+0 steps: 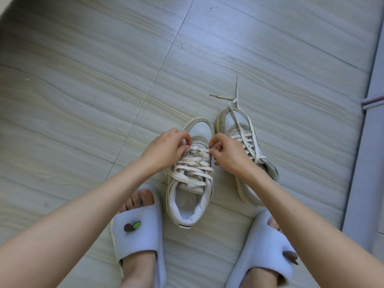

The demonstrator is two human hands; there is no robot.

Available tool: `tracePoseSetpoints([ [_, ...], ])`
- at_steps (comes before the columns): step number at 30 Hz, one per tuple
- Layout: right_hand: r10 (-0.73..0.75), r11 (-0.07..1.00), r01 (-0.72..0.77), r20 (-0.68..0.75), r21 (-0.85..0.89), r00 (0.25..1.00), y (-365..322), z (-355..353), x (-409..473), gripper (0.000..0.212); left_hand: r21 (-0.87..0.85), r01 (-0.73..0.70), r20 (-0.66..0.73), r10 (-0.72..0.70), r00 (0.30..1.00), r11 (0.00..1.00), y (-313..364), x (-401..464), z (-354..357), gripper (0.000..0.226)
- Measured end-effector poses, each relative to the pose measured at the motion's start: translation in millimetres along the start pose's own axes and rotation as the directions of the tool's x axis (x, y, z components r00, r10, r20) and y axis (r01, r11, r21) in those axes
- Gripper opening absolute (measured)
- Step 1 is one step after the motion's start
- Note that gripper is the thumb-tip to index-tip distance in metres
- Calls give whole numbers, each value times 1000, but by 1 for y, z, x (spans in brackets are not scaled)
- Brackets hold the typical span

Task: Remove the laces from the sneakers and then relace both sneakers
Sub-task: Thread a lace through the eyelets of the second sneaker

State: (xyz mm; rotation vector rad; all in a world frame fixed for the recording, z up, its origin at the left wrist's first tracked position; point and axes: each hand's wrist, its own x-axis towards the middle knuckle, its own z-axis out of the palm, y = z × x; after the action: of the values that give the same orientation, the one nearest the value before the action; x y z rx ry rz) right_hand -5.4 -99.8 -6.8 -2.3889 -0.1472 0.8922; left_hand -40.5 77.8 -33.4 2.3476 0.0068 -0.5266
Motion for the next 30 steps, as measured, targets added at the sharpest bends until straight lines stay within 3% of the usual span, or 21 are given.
tracePoseSetpoints([
  [9, -168, 953, 179, 65, -246, 984, -4, 2, 8, 14, 134, 41, 237, -72, 969, 990, 14, 16, -10, 11],
  [15, -107, 955, 146, 162, -257, 981, -7, 0, 14, 6, 100, 113, 326, -140, 935, 989, 17, 18, -17, 23],
  [18, -50, 970, 109, 258, -217, 965, -11, -6, 19, 15, 96, 96, 363, -125, 924, 991, 19, 22, -20, 18],
  [23, 119, 989, -144, 409, 32, 905, -9, -17, 22, 19, 73, 67, 312, -86, 946, 995, 16, 21, -17, 15],
  [26, 142, 962, -227, 434, 151, 890, -4, -18, 21, 15, -30, 92, 231, -83, 969, 995, 8, 16, -16, 9],
  [30, 172, 933, -287, 433, 217, 885, -2, -16, 20, 8, -169, 162, 180, -131, 975, 972, 1, 3, -11, 22],
])
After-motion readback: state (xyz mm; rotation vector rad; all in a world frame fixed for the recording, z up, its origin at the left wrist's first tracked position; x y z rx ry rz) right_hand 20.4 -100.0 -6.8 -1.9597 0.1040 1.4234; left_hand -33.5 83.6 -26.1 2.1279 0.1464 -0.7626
